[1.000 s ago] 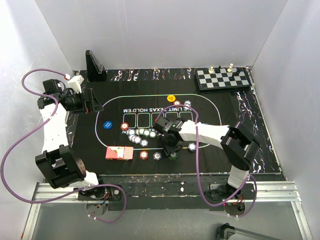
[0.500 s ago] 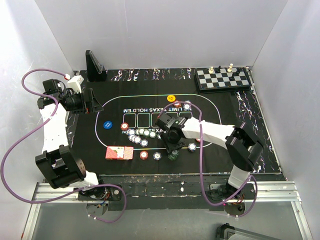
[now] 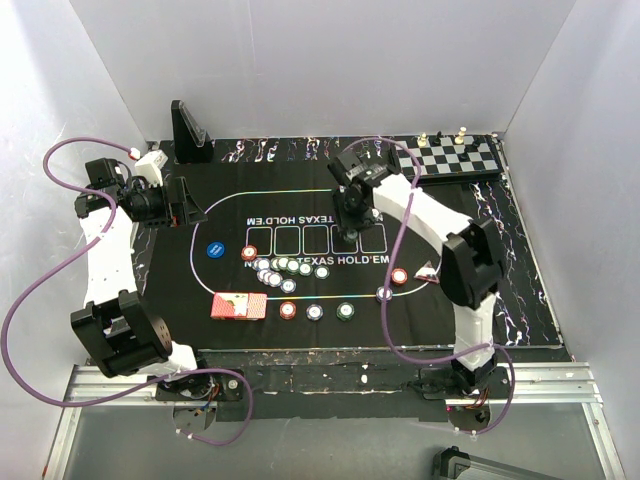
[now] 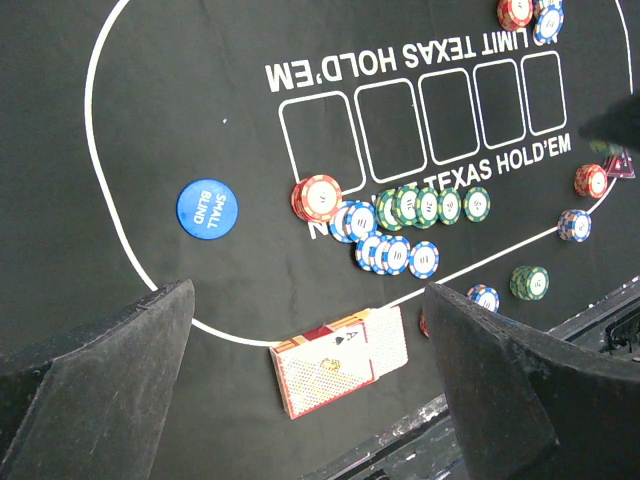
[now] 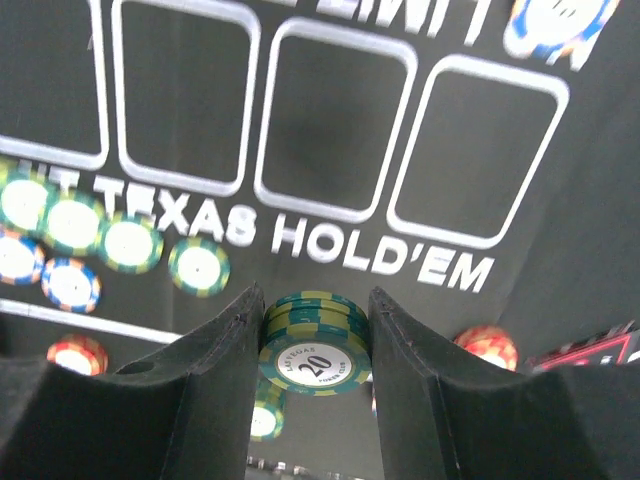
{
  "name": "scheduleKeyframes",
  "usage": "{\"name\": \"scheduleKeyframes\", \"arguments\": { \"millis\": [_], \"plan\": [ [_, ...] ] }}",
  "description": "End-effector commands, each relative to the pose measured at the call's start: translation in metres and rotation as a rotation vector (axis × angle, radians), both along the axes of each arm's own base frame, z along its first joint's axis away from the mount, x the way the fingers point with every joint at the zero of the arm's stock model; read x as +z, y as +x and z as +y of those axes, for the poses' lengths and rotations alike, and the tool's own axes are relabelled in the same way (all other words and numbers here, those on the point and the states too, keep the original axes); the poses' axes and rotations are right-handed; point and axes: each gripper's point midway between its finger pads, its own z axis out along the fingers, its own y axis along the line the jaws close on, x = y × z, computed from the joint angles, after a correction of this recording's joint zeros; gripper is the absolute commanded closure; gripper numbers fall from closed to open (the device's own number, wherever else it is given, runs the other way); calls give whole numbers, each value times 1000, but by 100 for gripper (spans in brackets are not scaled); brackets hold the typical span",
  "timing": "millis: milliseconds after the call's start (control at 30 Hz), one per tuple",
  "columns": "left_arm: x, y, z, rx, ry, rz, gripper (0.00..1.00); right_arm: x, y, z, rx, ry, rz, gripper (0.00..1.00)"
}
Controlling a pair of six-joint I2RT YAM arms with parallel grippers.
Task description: Distribute texas hold em gaming equipment
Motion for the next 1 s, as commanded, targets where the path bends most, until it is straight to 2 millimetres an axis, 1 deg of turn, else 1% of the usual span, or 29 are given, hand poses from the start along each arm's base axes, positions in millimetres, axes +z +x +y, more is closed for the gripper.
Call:
{"name": "scheduleKeyframes", "arguments": {
  "millis": [0,100,133,167,267,367,500,667,800,967],
  "plan": [
    [14,3,1,-5,14,-52,0,-10,46,-10,-32,-67,-15,99],
    [13,5,2,-3,14,-49,0,-16,76,0,-55,-18,-25,99],
    [11,6,3,-2,12,-45,0,-21,83,2,-59,-13,-22,99],
    [11,6,2,-4,10,-43,0,-21,91,6,-62,-3,-28,99],
    [8,9,3,-4,9,-36,0,-29,107,19,-61,18,-23,99],
    [5,11,4,-2,7,-29,0,-39,116,30,-74,46,-18,99],
    [2,15,6,-4,11,-25,0,-52,127,37,-93,61,-22,99],
    [-4,18,9,0,4,-10,0,-65,134,44,-99,81,-19,99],
    [-7,20,9,-3,4,0,0,-78,138,43,-112,72,-9,99],
    [-7,22,10,-1,3,-1,0,-83,143,44,-124,72,-19,99]
  ]
}}
